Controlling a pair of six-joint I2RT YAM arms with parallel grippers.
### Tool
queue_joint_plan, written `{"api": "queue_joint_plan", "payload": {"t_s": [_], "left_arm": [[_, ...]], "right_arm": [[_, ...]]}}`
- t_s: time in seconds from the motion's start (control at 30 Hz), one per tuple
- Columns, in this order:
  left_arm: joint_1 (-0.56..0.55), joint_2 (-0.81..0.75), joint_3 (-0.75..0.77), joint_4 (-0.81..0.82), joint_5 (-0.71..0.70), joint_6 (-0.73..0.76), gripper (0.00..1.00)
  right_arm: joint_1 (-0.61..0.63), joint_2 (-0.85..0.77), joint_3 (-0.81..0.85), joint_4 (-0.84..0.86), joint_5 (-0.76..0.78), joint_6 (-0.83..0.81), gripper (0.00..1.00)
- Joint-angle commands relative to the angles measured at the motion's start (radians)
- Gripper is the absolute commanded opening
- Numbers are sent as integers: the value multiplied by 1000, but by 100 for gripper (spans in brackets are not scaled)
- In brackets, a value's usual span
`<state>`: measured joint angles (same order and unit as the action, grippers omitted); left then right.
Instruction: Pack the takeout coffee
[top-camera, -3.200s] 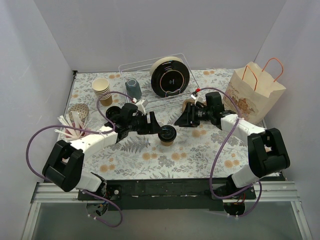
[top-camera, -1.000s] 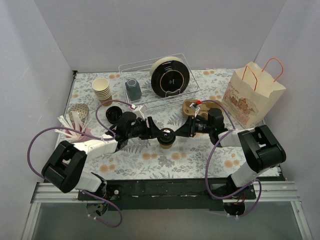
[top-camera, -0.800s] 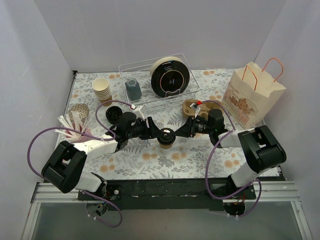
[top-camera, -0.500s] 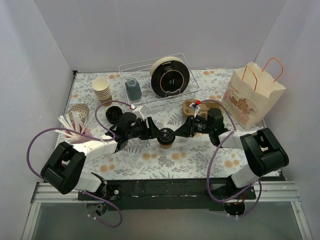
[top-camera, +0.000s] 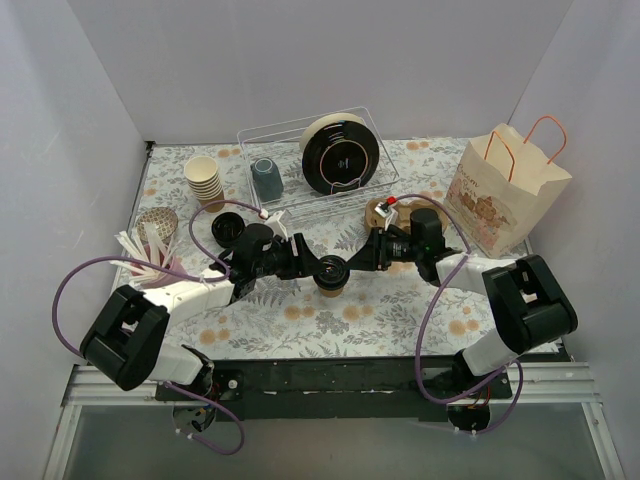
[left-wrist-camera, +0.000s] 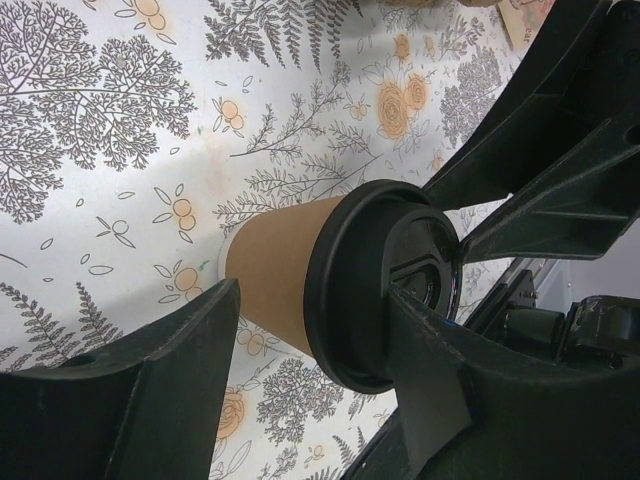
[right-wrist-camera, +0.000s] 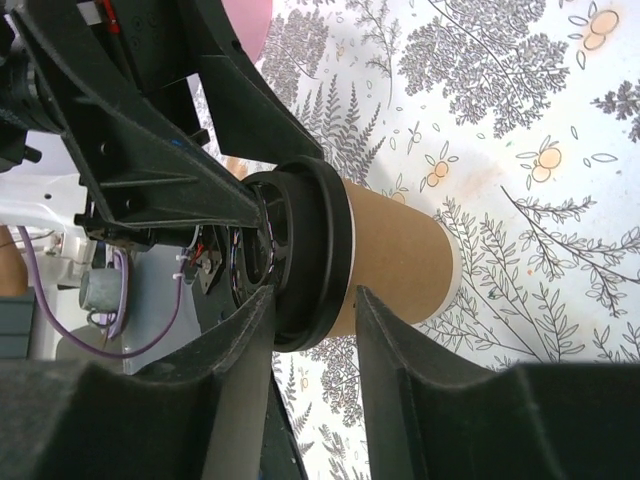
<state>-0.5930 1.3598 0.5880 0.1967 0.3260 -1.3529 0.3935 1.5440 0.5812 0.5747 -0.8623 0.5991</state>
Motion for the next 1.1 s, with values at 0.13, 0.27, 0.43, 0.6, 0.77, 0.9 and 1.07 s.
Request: {"api": "queue_joint_plan", "payload": {"t_s": [0.13,0.27,0.43,0.6,0.77,0.9,1.07], "left_arm": [[-10,5,21,-178,-1,80,57],[-10,13,26,-166,15,81,58],[-13,21,35,-155,27,83,59],[-13,21,47,-151,36,81,60],[-14,22,58,-143,47,78,62],[-16,28,65,-141,45,80,62],[-16,54,68,-137,47,83,62]], "right_arm": [[-4,-19,101,-279,103,-64,51],[-2,-16,137,-294,89,-65,59],[-1,-2,155,-295,62,-68,60],[1,10,163,-297,51,-73,60],[16,31,157,-279,31,-67,59],[24,41,143,-250,16,-55,57],[38,56,120,-202,-6,-35,51]]}}
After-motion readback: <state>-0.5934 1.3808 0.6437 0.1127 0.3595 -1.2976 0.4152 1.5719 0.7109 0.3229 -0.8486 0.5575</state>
